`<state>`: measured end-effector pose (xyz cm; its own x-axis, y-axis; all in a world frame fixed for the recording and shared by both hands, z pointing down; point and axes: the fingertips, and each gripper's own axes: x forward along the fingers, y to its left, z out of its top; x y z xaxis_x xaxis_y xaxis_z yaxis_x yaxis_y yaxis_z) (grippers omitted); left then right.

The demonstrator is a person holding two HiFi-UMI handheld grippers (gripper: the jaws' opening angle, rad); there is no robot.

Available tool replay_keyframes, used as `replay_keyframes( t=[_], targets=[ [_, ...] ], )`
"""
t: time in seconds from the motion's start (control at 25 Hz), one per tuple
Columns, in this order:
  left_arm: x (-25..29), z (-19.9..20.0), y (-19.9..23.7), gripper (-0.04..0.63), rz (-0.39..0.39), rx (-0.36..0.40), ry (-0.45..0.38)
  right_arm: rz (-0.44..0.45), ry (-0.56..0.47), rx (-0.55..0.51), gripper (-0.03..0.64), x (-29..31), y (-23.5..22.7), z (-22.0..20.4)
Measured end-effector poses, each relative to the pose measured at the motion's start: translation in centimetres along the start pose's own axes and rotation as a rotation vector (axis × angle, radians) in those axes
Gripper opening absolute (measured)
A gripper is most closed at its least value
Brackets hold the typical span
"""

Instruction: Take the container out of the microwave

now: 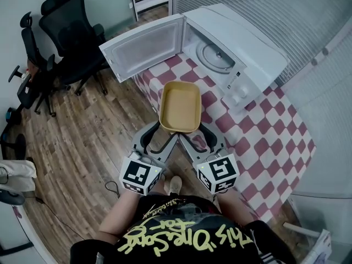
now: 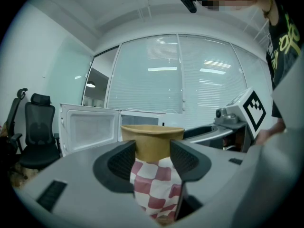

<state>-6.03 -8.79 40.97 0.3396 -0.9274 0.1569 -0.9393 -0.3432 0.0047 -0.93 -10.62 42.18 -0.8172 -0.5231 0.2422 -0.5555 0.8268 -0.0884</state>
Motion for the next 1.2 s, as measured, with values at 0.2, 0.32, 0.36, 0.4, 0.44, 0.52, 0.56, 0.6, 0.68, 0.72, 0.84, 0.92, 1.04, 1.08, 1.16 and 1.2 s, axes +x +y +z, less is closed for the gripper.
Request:
replay_keyframes(
  t=[0.2, 0.32, 0.36, 0.4, 0.44, 0.52, 0.56, 0.6, 0.68, 0.72, 0.84, 0.92, 1.04, 1.08, 1.16, 1.2],
  targets=[
    [-0.17, 0.13, -0.08, 0.233, 0.001, 0.002, -0.006, -0.001, -0.003, -0.006, 0.250, -0.17, 0.14, 0.12],
    [-0.25, 0.19, -0.10, 0.233, 0.004, 0.004, -0.008, 0.000, -0.007, -0.009, 0.250, -0.21, 0.21, 0.18],
    [-0.28, 0.21, -0.08, 0.233, 0.005, 0.005, -0.008, 0.002, -0.009, -0.008, 0.250, -0.19, 0.24, 0.20],
    [-0.31, 0.22, -0.07, 0.233, 0.007, 0.006, -0.008, 0.004, -0.010, -0.006, 0.250, -0.18, 0.26, 0.21],
    [-0.34, 0.22, -0.06, 0.233, 0.008, 0.006, -0.007, 0.006, -0.011, -0.005, 0.250, -0.18, 0.30, 0.23],
    [-0.42, 0.25, -0.06, 0.233, 0.011, 0.005, -0.008, 0.007, -0.010, -0.006, 0.250, -0.19, 0.36, 0.29],
    [-0.45, 0.28, -0.05, 0.233, 0.011, 0.004, -0.008, 0.007, -0.010, -0.009, 0.249, -0.19, 0.39, 0.34],
    [-0.48, 0.33, -0.03, 0.233, 0.012, 0.004, -0.008, 0.007, -0.010, -0.009, 0.249, -0.18, 0.42, 0.38],
    [-0.51, 0.44, 0.02, 0.233, 0.015, 0.005, -0.009, 0.010, -0.013, -0.005, 0.249, -0.15, 0.45, 0.45],
    [-0.51, 0.48, 0.05, 0.233, 0.017, 0.006, -0.010, 0.011, -0.014, -0.003, 0.249, -0.13, 0.45, 0.47],
    [-0.52, 0.47, 0.09, 0.233, 0.021, 0.006, -0.010, 0.011, -0.015, -0.007, 0.247, -0.08, 0.46, 0.50],
    [-0.56, 0.47, 0.10, 0.233, 0.024, 0.004, -0.010, 0.012, -0.016, -0.011, 0.247, -0.08, 0.49, 0.53],
    [-0.56, 0.52, 0.07, 0.232, 0.025, 0.004, -0.012, 0.013, -0.016, -0.008, 0.245, -0.11, 0.49, 0.55],
    [-0.57, 0.53, 0.06, 0.232, 0.025, 0.004, -0.013, 0.012, -0.016, -0.009, 0.245, -0.12, 0.50, 0.56],
    [-0.64, 0.54, 0.06, 0.232, 0.026, 0.003, -0.014, 0.013, -0.015, -0.010, 0.245, -0.14, 0.56, 0.57],
    [-0.67, 0.55, 0.05, 0.232, 0.026, 0.003, -0.015, 0.013, -0.015, -0.011, 0.245, -0.16, 0.59, 0.56]
  ],
)
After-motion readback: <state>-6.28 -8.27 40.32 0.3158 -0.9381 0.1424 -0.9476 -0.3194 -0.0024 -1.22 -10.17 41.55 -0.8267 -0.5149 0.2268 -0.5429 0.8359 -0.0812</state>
